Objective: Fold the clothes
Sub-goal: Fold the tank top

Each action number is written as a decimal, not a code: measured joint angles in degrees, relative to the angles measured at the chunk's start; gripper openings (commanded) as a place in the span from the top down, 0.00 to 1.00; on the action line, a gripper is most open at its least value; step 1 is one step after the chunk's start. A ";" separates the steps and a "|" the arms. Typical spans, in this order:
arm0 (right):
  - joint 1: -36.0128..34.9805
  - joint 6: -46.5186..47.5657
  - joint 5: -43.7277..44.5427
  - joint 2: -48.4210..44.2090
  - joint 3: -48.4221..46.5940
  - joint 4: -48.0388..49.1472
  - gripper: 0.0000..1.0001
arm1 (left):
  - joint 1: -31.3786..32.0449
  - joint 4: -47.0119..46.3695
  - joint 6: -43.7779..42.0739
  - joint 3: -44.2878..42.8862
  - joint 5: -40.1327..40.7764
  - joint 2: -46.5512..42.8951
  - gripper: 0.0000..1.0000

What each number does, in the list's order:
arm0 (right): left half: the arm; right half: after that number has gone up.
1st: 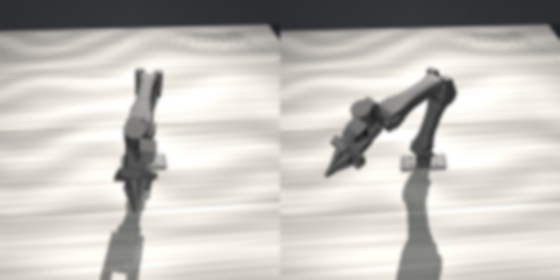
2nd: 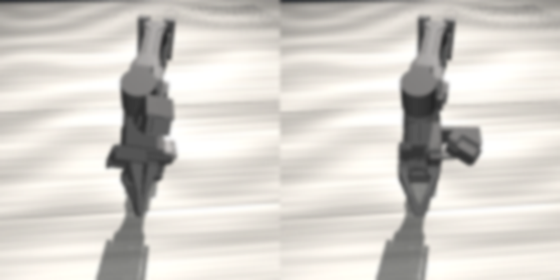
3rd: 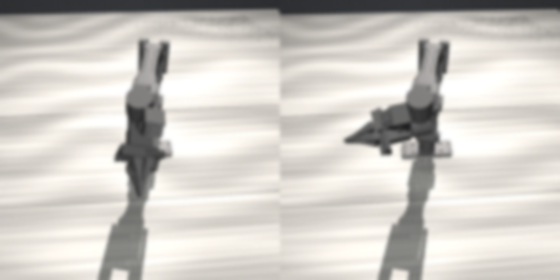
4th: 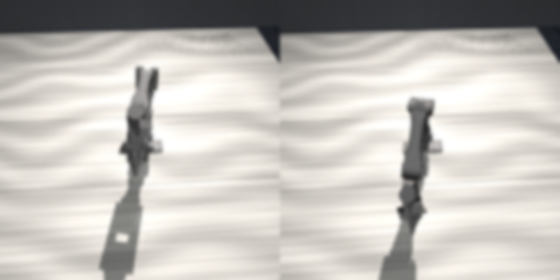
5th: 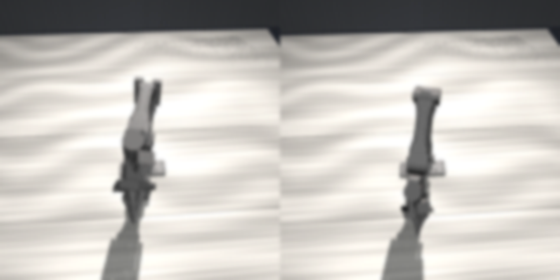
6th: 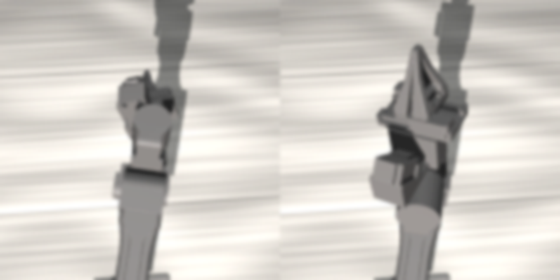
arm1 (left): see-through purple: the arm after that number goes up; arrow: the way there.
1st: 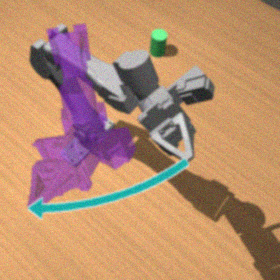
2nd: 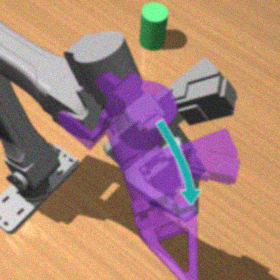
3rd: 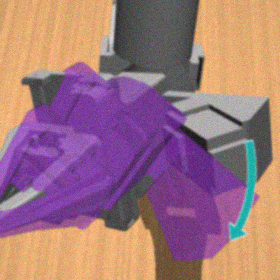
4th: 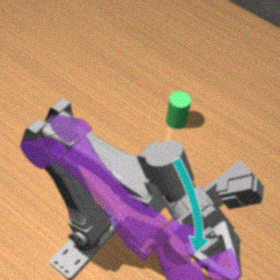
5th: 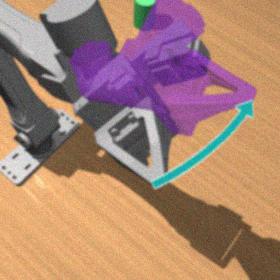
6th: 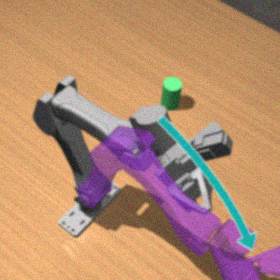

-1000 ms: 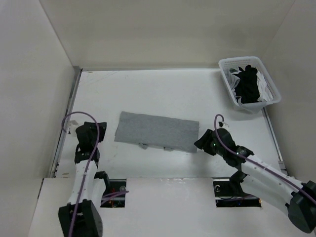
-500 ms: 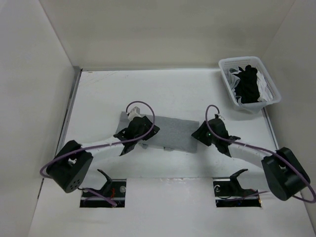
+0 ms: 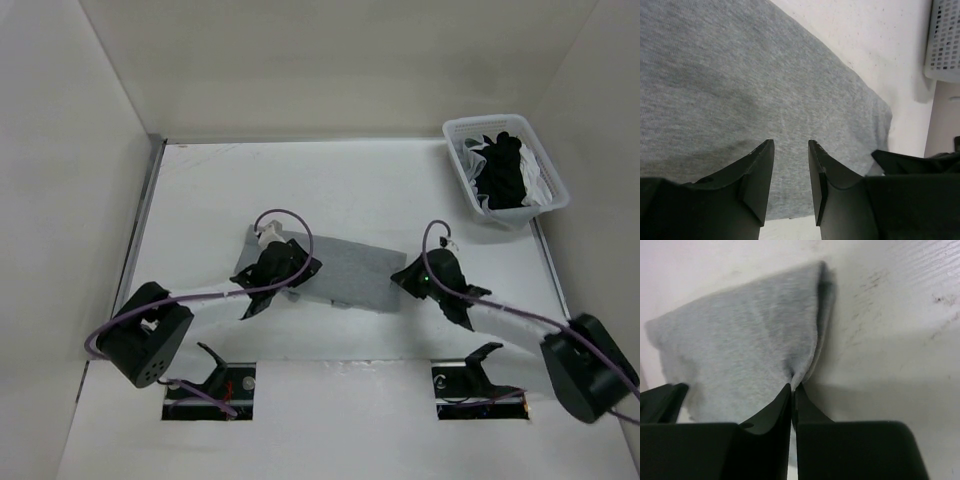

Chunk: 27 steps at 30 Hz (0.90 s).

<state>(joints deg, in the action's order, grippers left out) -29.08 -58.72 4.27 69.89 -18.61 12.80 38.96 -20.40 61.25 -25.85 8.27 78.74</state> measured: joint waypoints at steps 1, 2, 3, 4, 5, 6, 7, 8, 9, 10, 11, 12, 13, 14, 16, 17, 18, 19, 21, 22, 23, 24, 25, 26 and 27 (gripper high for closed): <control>-0.39 0.00 0.46 -4.17 0.39 -2.58 0.95 | 0.39 -0.17 -0.15 0.00 0.04 0.00 0.70; -0.74 0.15 0.94 -8.68 0.50 -5.35 0.95 | 1.01 -0.17 -0.22 0.00 0.00 0.00 0.70; -1.11 0.35 1.49 -13.18 0.37 -8.11 0.95 | 1.57 -0.13 -0.26 0.00 -0.04 -0.04 0.70; -1.60 0.52 2.01 -17.57 -0.02 -11.19 0.95 | 2.03 0.00 -0.33 0.04 -0.11 -0.33 0.70; -2.38 0.70 2.69 -22.21 -0.83 -15.02 0.95 | 2.32 0.15 -0.37 0.28 -0.39 -1.07 0.70; -3.43 0.85 3.34 -25.92 -2.03 -18.67 0.95 | 2.32 0.70 -0.42 0.63 -0.55 -2.40 0.70; -4.92 0.92 4.22 -28.96 -3.87 -22.64 0.95 | 1.86 1.77 -0.50 0.90 -0.70 -4.35 0.70; -6.60 1.03 4.92 -30.91 -6.12 -26.08 0.95 | 1.11 2.80 -0.63 1.03 -0.85 -6.75 0.70; -8.52 1.14 5.90 -31.65 -8.92 -29.22 0.95 | 0.04 3.87 -0.79 1.03 -0.92 -9.35 0.69; -10.49 1.22 6.71 -31.34 -11.67 -31.26 0.95 | -1.16 4.74 -0.92 1.03 -0.92 -12.09 0.69; -12.68 1.33 7.65 -30.14 -14.53 -32.87 0.95 | -2.36 5.53 -1.11 1.03 -0.96 -14.47 0.69; -15.19 1.55 8.72 -28.04 -17.84 -34.14 0.95 | -3.74 6.62 -1.42 1.01 -0.98 -17.03 0.69; -17.49 1.79 9.57 -25.29 -20.98 -34.77 0.95 | -5.14 7.89 -1.73 0.90 -1.03 -19.45 0.69; -19.39 2.16 10.38 -22.29 -23.89 -35.23 0.95 | -6.47 9.18 -2.01 0.70 -1.18 -21.44 0.69; -22.43 3.26 11.61 -14.51 -30.62 -35.89 0.94 | -9.53 12.41 -2.51 0.02 -1.55 -25.51 0.69; -23.32 3.87 12.00 -9.90 -34.27 -35.93 0.94 | -11.13 14.16 -2.73 -0.42 -1.90 -27.54 0.69; -23.82 4.48 12.20 -5.42 -37.48 -35.65 0.94 | -12.50 15.69 -2.91 -0.79 -2.21 -29.35 0.68; -23.96 5.01 12.35 -1.33 -40.30 -35.47 0.94 | -14.08 17.35 -3.15 -1.27 -2.62 -31.28 0.68; -24.22 6.14 12.41 6.93 -45.83 -35.28 0.94 | -17.31 20.31 -3.72 -2.43 -3.63 -34.45 0.68; -24.20 6.71 12.37 11.21 -48.76 -35.34 0.93 | -18.99 21.51 -4.00 -3.06 -4.26 -35.74 0.68; -24.17 7.19 12.17 15.30 -51.54 -35.34 0.93 | -20.70 22.49 -4.26 -3.63 -5.05 -36.81 0.68; -24.22 7.74 11.96 18.86 -53.99 -35.39 0.93 | -22.27 23.23 -4.52 -4.11 -5.86 -37.59 0.68; -24.22 8.17 11.61 22.88 -57.00 -35.60 0.93 | -23.63 23.69 -4.70 -4.39 -6.60 -38.12 0.68; -24.22 8.59 11.30 26.43 -59.82 -35.85 0.91 | -24.98 24.15 -4.92 -4.57 -7.52 -38.51 0.68; -24.22 8.94 10.73 30.18 -62.90 -35.95 0.89 | -26.25 24.52 -5.05 -4.57 -8.50 -38.66 0.68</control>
<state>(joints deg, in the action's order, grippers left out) -53.30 -49.78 15.00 100.07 -81.52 -23.16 12.71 4.12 56.21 -30.41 -0.23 40.07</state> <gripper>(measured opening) 0.086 0.316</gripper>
